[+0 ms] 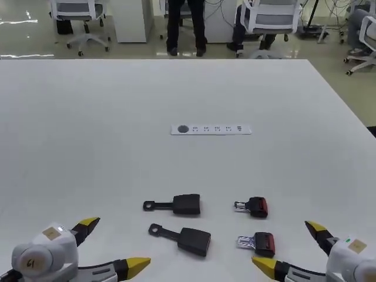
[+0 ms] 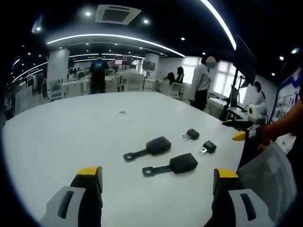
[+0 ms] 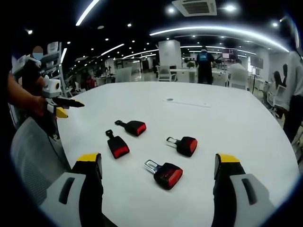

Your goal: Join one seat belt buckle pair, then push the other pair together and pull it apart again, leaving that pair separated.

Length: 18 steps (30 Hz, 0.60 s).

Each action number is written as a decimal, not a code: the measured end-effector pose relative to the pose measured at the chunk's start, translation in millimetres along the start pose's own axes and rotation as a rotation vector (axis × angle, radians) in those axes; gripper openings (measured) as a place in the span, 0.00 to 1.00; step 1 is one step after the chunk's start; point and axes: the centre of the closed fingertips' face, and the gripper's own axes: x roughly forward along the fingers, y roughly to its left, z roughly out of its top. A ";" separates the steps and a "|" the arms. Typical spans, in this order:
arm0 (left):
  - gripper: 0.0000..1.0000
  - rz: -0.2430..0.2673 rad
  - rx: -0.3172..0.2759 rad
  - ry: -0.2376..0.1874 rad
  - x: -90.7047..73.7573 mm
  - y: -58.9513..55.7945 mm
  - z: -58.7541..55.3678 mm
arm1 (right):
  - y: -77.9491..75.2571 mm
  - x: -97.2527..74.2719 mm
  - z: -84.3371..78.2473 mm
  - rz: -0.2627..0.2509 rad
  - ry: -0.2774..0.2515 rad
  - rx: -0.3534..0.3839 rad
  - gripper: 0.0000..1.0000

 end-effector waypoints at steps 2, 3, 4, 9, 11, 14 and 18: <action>1.00 0.000 -0.001 0.001 1.3 -0.8 0.1 | -0.2 0.7 0.8 -0.001 0.000 0.001 1.00; 1.00 -0.001 -0.002 0.002 1.9 -0.3 -0.5 | -0.1 1.0 1.7 -0.001 -0.002 -0.001 1.00; 1.00 -0.001 -0.002 0.004 2.6 -0.1 -0.7 | -0.7 1.8 2.1 0.000 -0.003 0.002 1.00; 1.00 -0.006 0.000 0.010 7.8 -0.1 -0.7 | -2.7 6.3 2.7 0.002 -0.002 0.003 1.00; 1.00 -0.010 0.000 0.013 9.6 -0.9 -0.6 | -2.2 7.2 3.3 0.006 0.000 -0.001 1.00; 1.00 -0.015 0.004 0.020 12.1 -0.5 -1.2 | -2.0 9.5 3.1 0.011 0.007 -0.004 1.00; 1.00 -0.025 0.006 0.023 15.8 -2.8 -0.4 | -0.5 12.0 2.4 0.023 0.017 -0.008 1.00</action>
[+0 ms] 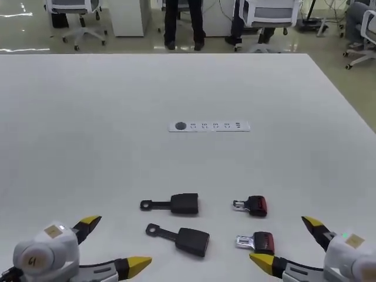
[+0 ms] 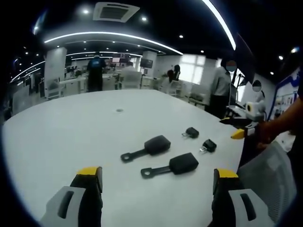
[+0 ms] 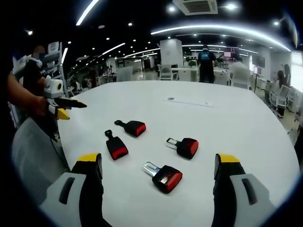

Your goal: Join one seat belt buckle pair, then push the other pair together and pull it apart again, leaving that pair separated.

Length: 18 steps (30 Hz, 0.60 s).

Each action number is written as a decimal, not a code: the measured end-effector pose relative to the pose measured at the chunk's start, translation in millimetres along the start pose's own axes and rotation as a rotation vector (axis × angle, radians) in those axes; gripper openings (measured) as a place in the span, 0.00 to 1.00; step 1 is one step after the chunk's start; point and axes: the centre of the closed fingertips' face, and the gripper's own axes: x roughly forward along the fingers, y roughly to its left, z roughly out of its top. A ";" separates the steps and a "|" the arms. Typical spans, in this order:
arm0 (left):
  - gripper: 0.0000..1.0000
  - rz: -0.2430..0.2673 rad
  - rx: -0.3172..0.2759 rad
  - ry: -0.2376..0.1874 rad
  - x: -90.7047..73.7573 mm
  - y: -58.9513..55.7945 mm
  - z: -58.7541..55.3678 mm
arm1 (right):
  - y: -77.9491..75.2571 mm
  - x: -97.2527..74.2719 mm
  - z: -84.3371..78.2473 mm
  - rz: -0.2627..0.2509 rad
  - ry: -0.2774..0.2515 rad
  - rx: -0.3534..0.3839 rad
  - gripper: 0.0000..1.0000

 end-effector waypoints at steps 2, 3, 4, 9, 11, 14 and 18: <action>1.00 -0.007 0.007 0.006 3.1 -1.7 0.3 | 0.8 2.4 -1.8 0.009 0.013 -0.010 1.00; 0.99 -0.010 0.009 0.007 4.3 -1.2 -0.9 | 0.6 3.4 -1.9 0.010 0.014 -0.010 1.00; 0.99 -0.013 0.010 0.008 5.7 -1.1 -1.4 | -0.9 5.1 -3.2 0.012 0.015 -0.011 1.00; 0.98 -0.038 0.025 0.028 14.4 -2.4 -3.6 | -1.9 12.1 -7.8 0.032 0.039 -0.026 0.99; 0.98 -0.044 0.033 0.033 17.0 -3.2 -2.3 | -0.8 14.8 -9.6 0.044 0.053 -0.036 0.98; 0.97 -0.060 0.051 0.047 23.1 -4.1 -4.4 | -1.2 18.8 -12.3 0.054 0.063 -0.043 0.98; 0.96 -0.077 0.069 0.059 30.4 -5.3 -5.3 | -1.5 24.2 -14.5 0.070 0.078 -0.049 0.97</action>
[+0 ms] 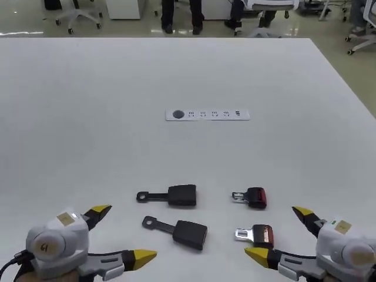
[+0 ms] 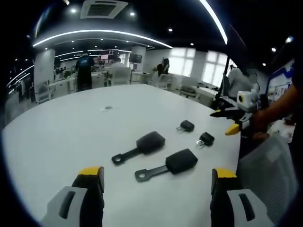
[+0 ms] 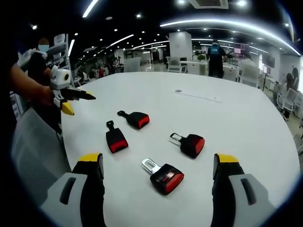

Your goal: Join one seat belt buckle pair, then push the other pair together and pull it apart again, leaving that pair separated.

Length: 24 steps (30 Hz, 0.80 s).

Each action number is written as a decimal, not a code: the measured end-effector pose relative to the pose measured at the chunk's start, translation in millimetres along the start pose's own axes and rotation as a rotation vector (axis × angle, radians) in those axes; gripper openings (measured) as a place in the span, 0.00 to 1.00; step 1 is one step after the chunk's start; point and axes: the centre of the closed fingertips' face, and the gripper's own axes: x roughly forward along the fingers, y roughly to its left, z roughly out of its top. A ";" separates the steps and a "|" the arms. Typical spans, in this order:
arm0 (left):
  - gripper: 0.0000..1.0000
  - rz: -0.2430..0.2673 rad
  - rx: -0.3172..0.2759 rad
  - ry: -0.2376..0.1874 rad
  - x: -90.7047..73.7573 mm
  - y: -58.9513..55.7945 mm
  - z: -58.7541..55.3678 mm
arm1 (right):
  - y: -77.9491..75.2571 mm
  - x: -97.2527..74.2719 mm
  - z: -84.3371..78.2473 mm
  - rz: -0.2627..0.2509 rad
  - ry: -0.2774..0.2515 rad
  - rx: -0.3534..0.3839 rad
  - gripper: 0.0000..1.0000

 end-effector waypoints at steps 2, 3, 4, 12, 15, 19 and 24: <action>0.96 -0.008 0.007 0.004 3.8 -1.4 1.0 | 1.2 2.5 -0.3 0.009 0.006 -0.006 0.97; 0.95 -0.012 0.009 0.011 5.8 -2.2 0.5 | 1.8 3.6 -0.5 0.015 0.009 -0.007 0.97; 0.95 -0.014 0.013 0.015 7.2 -2.5 0.4 | 1.4 5.3 -1.1 0.020 0.014 -0.008 0.97; 0.94 -0.060 0.062 0.047 20.7 -5.7 -2.8 | 2.9 12.8 -5.3 0.066 0.052 -0.031 0.94; 0.93 -0.080 0.077 0.065 26.2 -7.8 -4.9 | 3.5 15.3 -9.2 0.087 0.078 -0.055 0.93; 0.91 -0.111 0.112 0.088 32.0 -12.7 -5.6 | 3.0 18.2 -11.4 0.110 0.095 -0.065 0.92; 0.88 -0.147 0.155 0.114 39.5 -16.8 -8.8 | 6.3 21.9 -16.5 0.148 0.130 -0.088 0.90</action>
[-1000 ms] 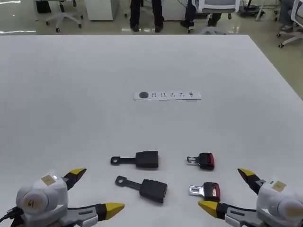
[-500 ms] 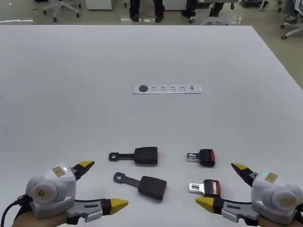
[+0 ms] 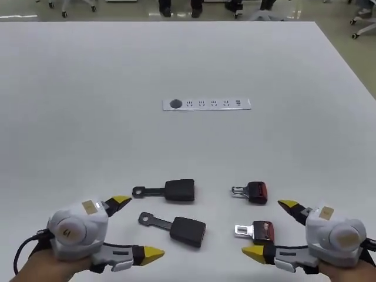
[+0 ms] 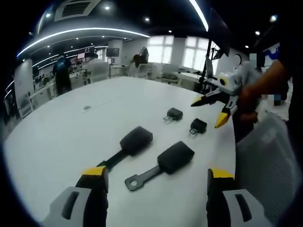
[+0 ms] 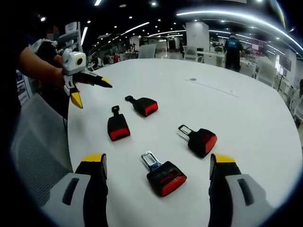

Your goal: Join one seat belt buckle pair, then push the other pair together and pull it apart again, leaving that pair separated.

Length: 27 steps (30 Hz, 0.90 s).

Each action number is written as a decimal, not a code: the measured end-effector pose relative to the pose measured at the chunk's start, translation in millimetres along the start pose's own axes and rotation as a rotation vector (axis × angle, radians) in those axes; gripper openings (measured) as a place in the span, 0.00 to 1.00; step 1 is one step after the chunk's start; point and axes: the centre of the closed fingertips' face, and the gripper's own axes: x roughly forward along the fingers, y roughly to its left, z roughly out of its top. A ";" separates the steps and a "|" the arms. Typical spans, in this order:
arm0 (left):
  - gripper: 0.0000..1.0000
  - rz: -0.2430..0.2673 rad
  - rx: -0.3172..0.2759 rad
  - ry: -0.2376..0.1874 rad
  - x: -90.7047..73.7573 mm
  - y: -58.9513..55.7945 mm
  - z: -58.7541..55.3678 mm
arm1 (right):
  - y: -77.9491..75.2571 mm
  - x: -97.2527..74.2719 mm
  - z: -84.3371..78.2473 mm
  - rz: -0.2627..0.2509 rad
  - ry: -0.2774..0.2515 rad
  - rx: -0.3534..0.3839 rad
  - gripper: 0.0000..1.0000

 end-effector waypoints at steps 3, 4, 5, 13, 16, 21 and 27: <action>0.87 -0.022 0.021 0.012 5.5 -1.8 0.0 | 0.6 3.1 -4.8 0.022 0.023 -0.017 0.87; 0.87 -0.033 0.036 0.019 8.1 -2.7 -0.2 | 1.2 3.1 -4.6 0.026 0.028 -0.021 0.87; 0.86 -0.040 0.045 0.023 10.2 -3.7 0.4 | 1.7 3.5 -5.2 0.033 0.033 -0.024 0.87; 0.81 -0.112 0.126 0.064 27.3 -14.5 8.8 | 0.3 9.8 -17.1 0.092 0.088 -0.053 0.82; 0.81 -0.142 0.154 0.083 34.4 -17.8 6.8 | 2.2 11.9 -21.7 0.113 0.109 -0.070 0.80; 0.79 -0.192 0.203 0.110 46.9 -22.5 4.4 | 2.9 15.4 -27.5 0.153 0.144 -0.090 0.77; 0.74 -0.245 0.246 0.139 62.2 -24.4 0.0 | 1.6 21.8 -35.7 0.190 0.183 -0.121 0.74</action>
